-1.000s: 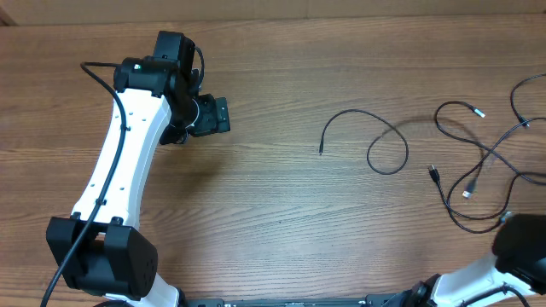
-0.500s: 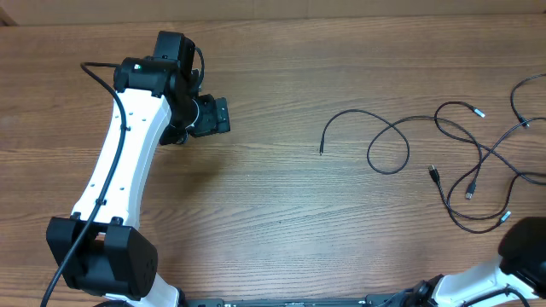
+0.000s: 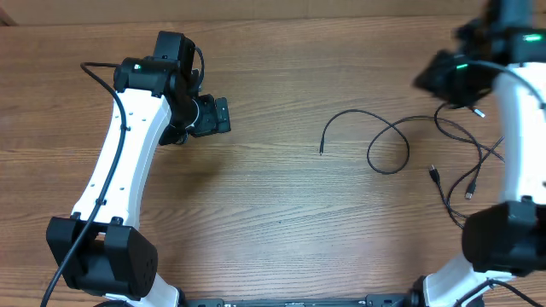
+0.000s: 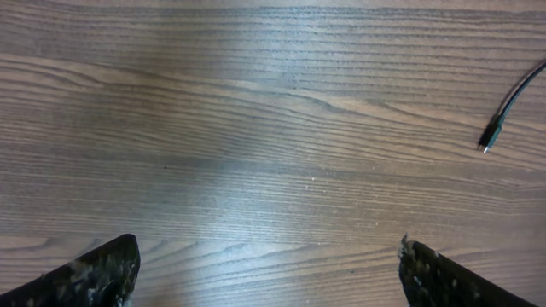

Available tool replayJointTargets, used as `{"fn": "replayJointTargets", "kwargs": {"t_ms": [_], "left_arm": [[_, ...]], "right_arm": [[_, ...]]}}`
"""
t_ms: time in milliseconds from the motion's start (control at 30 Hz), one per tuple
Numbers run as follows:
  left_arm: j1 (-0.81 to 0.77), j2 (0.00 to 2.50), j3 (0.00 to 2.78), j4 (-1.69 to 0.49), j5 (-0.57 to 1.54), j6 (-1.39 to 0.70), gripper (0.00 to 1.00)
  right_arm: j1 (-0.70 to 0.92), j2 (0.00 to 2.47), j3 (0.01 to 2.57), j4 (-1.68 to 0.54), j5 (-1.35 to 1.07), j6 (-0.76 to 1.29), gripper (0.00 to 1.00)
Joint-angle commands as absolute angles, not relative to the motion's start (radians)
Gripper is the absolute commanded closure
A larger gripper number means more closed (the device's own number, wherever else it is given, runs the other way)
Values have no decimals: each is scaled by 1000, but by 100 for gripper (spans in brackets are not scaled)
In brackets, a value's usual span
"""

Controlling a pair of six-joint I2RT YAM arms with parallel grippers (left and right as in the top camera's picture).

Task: Untangle cables
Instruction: 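Move the right gripper to the last cable end and grasp it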

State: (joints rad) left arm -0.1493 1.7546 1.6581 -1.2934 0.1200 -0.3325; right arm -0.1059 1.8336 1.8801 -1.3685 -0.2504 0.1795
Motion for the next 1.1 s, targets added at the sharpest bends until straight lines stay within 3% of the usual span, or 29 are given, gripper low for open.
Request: {"fn": "replayJointTargets", "kwargs": {"t_ms": [0,433,667,1067], "left_arm": [[-152,1763,1657,-1297,125,-321,3],[-152,1763,1657,-1297,125,-322,3],[-152,1763,1657,-1297,125,-322,3],[-152,1763,1658,-1297,132,-322,3]], "right_arm": [[9,1809,1736,-1288,-232,163,59],[330,1813,1393,-914,48,302,47],[418,1890,1415,-915,88,418,48],[421,2032,1491,-951,51,449,52]]}}
